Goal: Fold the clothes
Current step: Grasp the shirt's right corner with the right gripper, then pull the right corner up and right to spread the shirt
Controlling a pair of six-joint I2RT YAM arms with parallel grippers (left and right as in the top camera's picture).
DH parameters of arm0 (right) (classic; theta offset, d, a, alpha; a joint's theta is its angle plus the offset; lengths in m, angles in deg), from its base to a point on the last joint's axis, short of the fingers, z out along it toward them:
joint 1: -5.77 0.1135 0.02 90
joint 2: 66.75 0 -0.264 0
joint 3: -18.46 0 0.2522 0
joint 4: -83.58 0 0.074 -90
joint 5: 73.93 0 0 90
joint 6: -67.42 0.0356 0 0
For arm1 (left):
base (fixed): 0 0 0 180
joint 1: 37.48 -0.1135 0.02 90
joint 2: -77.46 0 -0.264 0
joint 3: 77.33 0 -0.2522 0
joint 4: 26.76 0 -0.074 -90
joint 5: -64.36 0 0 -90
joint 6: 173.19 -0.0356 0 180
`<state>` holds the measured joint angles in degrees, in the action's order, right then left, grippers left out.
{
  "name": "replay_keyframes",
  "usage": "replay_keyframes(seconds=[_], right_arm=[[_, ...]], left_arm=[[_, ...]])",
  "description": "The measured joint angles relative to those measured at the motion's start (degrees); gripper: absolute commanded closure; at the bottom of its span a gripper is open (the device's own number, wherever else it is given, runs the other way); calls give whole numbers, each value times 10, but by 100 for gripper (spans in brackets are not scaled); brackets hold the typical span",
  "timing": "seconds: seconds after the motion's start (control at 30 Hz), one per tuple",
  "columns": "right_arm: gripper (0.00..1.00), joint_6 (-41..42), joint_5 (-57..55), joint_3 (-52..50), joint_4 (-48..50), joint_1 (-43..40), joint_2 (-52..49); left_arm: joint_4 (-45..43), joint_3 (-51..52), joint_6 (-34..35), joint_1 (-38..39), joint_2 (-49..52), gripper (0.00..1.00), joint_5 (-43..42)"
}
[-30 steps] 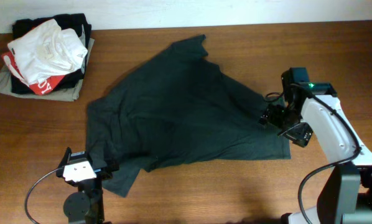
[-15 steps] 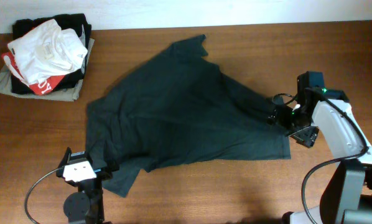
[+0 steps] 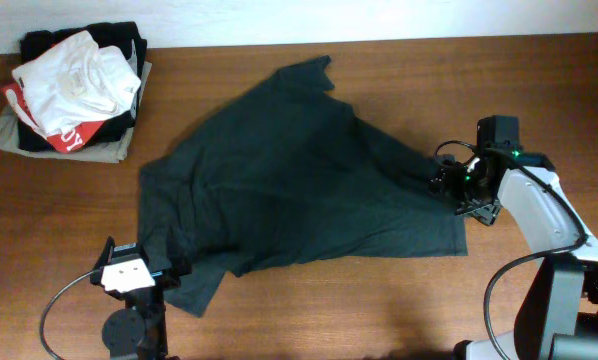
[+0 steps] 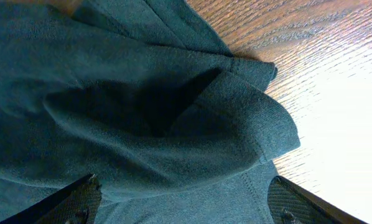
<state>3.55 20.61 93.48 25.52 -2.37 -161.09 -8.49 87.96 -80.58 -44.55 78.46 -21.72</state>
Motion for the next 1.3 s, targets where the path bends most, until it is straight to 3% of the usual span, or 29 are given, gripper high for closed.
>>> replay_keyframes(seconds=[0.2,0.47,0.53,0.6,0.63,0.67,0.93,1.1,1.2,1.23,1.3], right_arm=[[13,0,8,-4,12,0,-24],[41,-2,10,-6,39,0,-38],[53,-3,10,-6,39,0,-38],[75,-3,10,-6,39,0,-38],[92,-1,10,-6,40,0,-38],[96,-3,10,-6,42,0,-38],[96,-4,19,8,65,0,-39],[96,-4,25,129,76,0,-44],[96,-4,25,203,133,0,-44],[92,-4,25,218,155,0,-44],[59,-4,20,242,219,0,-44]], left_arm=[[0,0,0,0,0,1,0],[0,0,0,0,0,1,0],[0,0,0,0,0,1,0],[0,0,0,0,0,1,0],[0,0,0,0,0,1,0],[0,0,0,0,0,1,0],[0,0,0,0,0,1,0],[0,0,0,0,0,1,0],[0,0,0,0,0,1,0],[0,0,0,0,0,1,0],[0,0,0,0,0,1,0]])
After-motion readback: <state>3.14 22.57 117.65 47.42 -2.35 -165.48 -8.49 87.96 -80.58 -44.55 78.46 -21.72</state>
